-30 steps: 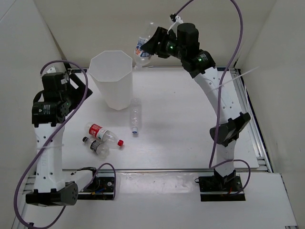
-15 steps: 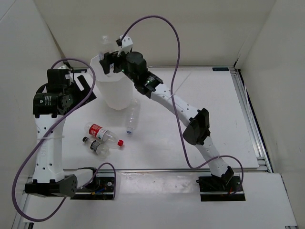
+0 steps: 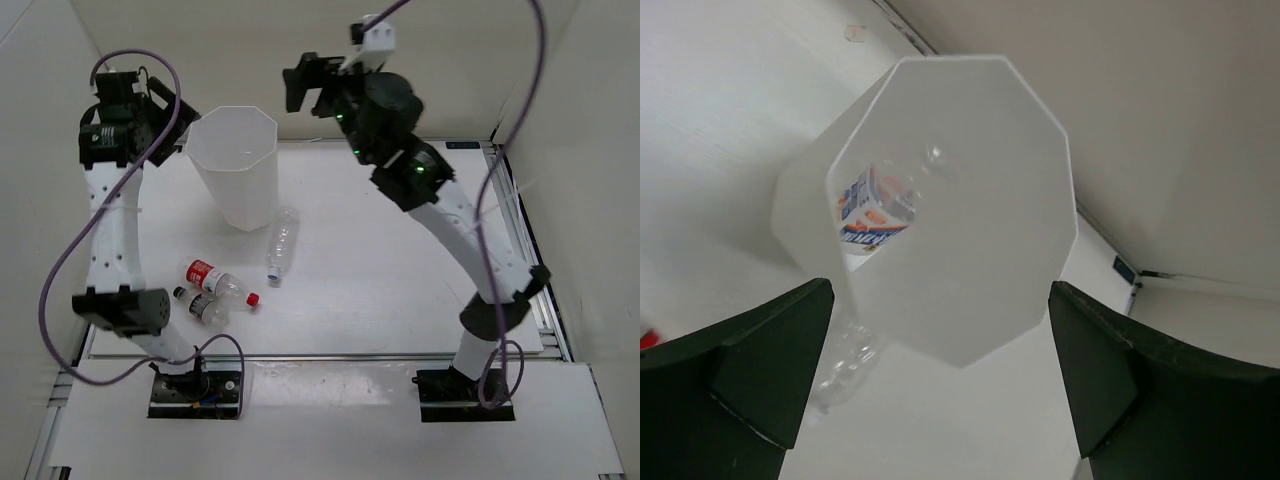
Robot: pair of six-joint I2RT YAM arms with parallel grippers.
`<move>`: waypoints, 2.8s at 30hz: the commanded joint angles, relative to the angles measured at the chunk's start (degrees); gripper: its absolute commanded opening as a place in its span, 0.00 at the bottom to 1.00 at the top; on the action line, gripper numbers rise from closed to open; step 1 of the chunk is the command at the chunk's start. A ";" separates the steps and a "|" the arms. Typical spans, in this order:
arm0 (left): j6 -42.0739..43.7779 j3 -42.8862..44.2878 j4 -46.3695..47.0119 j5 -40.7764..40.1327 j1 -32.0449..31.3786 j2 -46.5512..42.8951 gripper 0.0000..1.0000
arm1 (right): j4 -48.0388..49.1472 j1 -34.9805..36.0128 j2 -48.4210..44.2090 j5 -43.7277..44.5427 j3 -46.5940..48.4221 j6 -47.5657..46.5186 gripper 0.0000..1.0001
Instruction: Put the plastic bottles in the bin
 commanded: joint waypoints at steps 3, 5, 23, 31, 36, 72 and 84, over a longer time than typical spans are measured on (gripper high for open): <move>-7.95 7.56 -5.82 7.57 0.01 11.44 1.00 | -11.78 -1.84 -7.15 5.65 -6.51 2.71 1.00; -9.27 2.75 -2.06 7.57 -0.52 11.44 1.00 | -13.71 -2.80 -10.30 5.65 -8.62 3.76 1.00; -12.97 0.70 -3.00 7.40 -1.67 14.61 0.97 | -17.94 -9.05 -14.01 3.55 -12.15 3.24 1.00; -14.02 -3.43 -8.80 7.92 -1.67 10.92 0.68 | -18.47 -10.11 -13.40 2.49 -12.15 5.61 1.00; -14.02 -2.21 -14.24 7.31 -1.67 8.89 0.64 | -19.61 -10.63 -12.87 2.49 -12.15 7.46 1.00; 3.82 -35.51 -0.54 -21.95 -2.37 -47.96 0.99 | -22.42 -14.68 33.42 -55.07 -10.14 31.80 0.99; -6.36 -48.76 -8.09 -25.47 -2.37 -57.02 0.99 | -19.08 -15.46 43.47 -65.08 -7.92 41.12 0.40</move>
